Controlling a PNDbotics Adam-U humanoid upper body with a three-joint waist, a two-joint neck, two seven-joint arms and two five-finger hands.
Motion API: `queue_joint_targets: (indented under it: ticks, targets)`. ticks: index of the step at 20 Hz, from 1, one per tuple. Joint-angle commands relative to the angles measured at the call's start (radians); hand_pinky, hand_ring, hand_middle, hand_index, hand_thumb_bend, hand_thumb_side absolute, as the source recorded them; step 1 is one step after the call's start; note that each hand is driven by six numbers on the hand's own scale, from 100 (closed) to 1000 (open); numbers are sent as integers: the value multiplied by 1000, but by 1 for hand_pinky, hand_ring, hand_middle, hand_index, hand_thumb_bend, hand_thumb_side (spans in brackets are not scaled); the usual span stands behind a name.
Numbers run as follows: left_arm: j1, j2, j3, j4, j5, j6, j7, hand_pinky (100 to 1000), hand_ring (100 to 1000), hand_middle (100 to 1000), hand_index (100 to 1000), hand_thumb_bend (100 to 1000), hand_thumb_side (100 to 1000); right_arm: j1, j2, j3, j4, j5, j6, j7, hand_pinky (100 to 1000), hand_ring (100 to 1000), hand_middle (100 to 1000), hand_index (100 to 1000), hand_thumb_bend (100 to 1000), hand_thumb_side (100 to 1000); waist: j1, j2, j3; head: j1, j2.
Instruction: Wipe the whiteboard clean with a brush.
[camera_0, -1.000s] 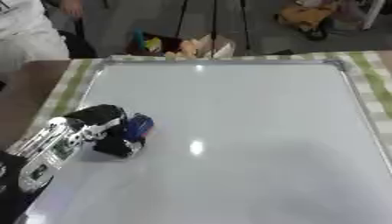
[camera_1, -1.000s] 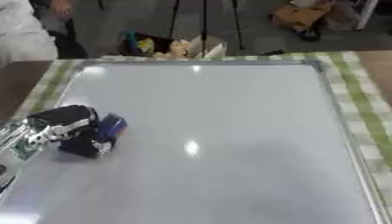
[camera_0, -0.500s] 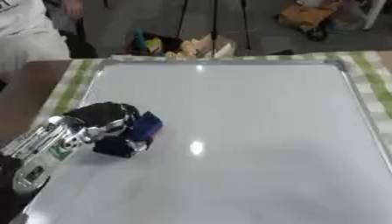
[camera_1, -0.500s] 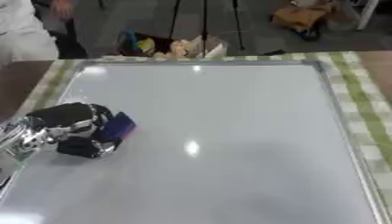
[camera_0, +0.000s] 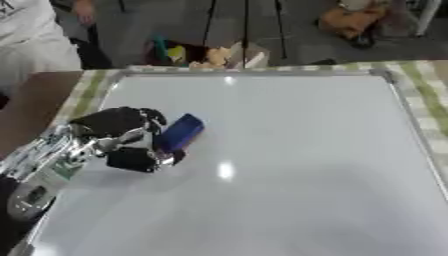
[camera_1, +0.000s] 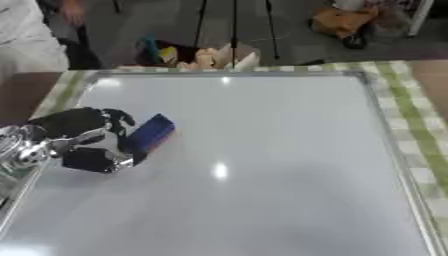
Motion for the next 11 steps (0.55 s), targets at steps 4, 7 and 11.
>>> queue_joint_targets:
  ticks: [4, 7, 11]
  targets:
    - [-19, 36, 56, -78, -16, 16, 26, 657, 829, 850, 593, 323, 999, -4, -28, -11, -15, -6, -2, -2, 743, 684, 540, 789, 100, 821, 0, -28, 2, 2, 3]
    - [-22, 38, 60, -102, -14, 15, 23, 653, 824, 844, 590, 314, 997, -5, -30, -11, -15, -8, -2, -3, 743, 685, 541, 789, 100, 820, 2, -29, 2, 3, 3]
    - [-22, 36, 65, -115, -11, 19, 19, 645, 820, 839, 596, 292, 999, -5, -30, -12, -15, -10, -2, -3, 743, 685, 540, 789, 100, 820, 2, -30, 1, 2, 2]
